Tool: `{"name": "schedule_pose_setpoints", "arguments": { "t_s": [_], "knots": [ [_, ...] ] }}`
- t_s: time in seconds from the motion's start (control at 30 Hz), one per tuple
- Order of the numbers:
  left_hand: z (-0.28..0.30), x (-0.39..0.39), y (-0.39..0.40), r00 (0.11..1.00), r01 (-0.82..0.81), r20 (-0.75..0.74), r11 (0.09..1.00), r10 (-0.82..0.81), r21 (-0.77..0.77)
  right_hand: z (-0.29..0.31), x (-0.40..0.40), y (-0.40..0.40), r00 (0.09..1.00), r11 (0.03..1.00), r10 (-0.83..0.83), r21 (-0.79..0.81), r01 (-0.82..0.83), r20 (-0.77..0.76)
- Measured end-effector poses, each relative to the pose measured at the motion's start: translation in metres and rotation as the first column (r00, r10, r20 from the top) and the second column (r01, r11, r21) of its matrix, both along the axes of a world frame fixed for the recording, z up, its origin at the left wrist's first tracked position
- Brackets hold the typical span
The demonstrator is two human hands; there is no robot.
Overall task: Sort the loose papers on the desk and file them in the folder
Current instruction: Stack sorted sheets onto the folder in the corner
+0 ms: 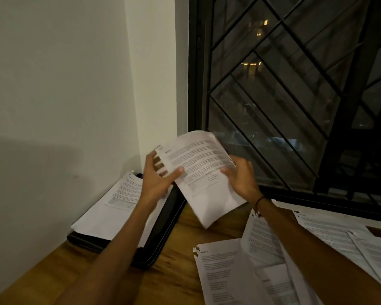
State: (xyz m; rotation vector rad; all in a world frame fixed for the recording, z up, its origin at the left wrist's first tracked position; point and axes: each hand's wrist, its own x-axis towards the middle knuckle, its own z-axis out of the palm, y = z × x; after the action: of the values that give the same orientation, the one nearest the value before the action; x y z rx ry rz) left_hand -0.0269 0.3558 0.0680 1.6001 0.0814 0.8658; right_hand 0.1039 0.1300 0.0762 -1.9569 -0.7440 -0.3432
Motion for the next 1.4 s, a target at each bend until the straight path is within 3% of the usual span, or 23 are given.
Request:
{"name": "schedule_pose_setpoints", "arguments": {
  "t_s": [0.07, 0.13, 0.2, 0.27, 0.33, 0.43, 0.5, 0.57, 0.67, 0.8, 1.1, 1.27, 1.4],
  "knots": [
    [0.025, -0.003, 0.010, 0.994, -0.095, 0.073, 0.956, 0.078, 0.276, 0.025, 0.000, -0.009, 0.979, 0.967, 0.016, -0.254, 0.037, 0.204],
    [0.043, -0.001, 0.009, 0.999, -0.044, 0.004, 0.842, 0.050, 0.538, 0.046, -0.006, -0.008, 0.931, 0.882, 0.070, -0.459, 0.110, 0.358],
    [0.043, 0.008, 0.004, 0.995, 0.058, -0.096, 0.769, 0.005, 0.637, 0.059, -0.016, -0.001, 0.898, 0.800, 0.150, -0.585, 0.135, 0.413],
    [0.033, 0.012, -0.002, 0.989, 0.108, -0.142, 0.845, -0.038, 0.524, 0.062, -0.021, 0.000, 0.916, 0.750, 0.151, -0.647, 0.140, 0.373],
    [0.014, 0.006, -0.005, 0.983, 0.110, -0.171, 0.946, -0.059, 0.304, 0.057, -0.014, -0.014, 0.958, 0.734, 0.054, -0.662, 0.152, 0.280],
    [-0.020, -0.007, 0.000, 0.983, 0.063, -0.176, 0.998, -0.058, 0.024, 0.046, -0.002, -0.053, 0.990, 0.808, -0.072, -0.575, 0.130, 0.122],
    [-0.035, -0.013, 0.001, 0.980, 0.053, -0.185, 0.993, -0.071, -0.102, 0.027, 0.002, -0.074, 0.989, 0.939, -0.002, -0.340, -0.050, -0.151],
    [-0.045, -0.012, -0.003, 0.976, 0.061, -0.196, 0.983, -0.095, -0.171, 0.005, -0.008, -0.081, 0.911, 0.983, 0.153, -0.038, -0.181, -0.384],
    [-0.043, -0.006, -0.016, 0.974, 0.100, -0.180, 0.973, -0.139, -0.208, -0.020, -0.012, -0.079, 0.873, 0.972, 0.224, 0.159, -0.171, -0.432],
    [-0.038, 0.001, -0.031, 0.970, 0.140, -0.165, 0.964, -0.179, -0.224, -0.023, -0.015, -0.076, 0.903, 0.929, 0.211, 0.364, -0.066, -0.375],
    [-0.073, 0.003, -0.056, 0.937, 0.117, -0.298, 0.968, -0.181, -0.223, -0.092, -0.014, -0.080, 0.880, 0.941, -0.038, 0.279, 0.191, -0.473],
    [-0.056, -0.003, -0.035, 0.921, 0.194, -0.314, 0.970, -0.231, -0.145, -0.058, -0.002, -0.098, 0.890, 0.992, -0.003, 0.113, 0.062, -0.456],
    [-0.071, -0.010, -0.031, 0.923, 0.168, -0.325, 0.975, -0.208, -0.146, -0.076, 0.002, -0.119, 0.844, 0.999, -0.032, -0.054, 0.003, -0.536]
  ]
}}
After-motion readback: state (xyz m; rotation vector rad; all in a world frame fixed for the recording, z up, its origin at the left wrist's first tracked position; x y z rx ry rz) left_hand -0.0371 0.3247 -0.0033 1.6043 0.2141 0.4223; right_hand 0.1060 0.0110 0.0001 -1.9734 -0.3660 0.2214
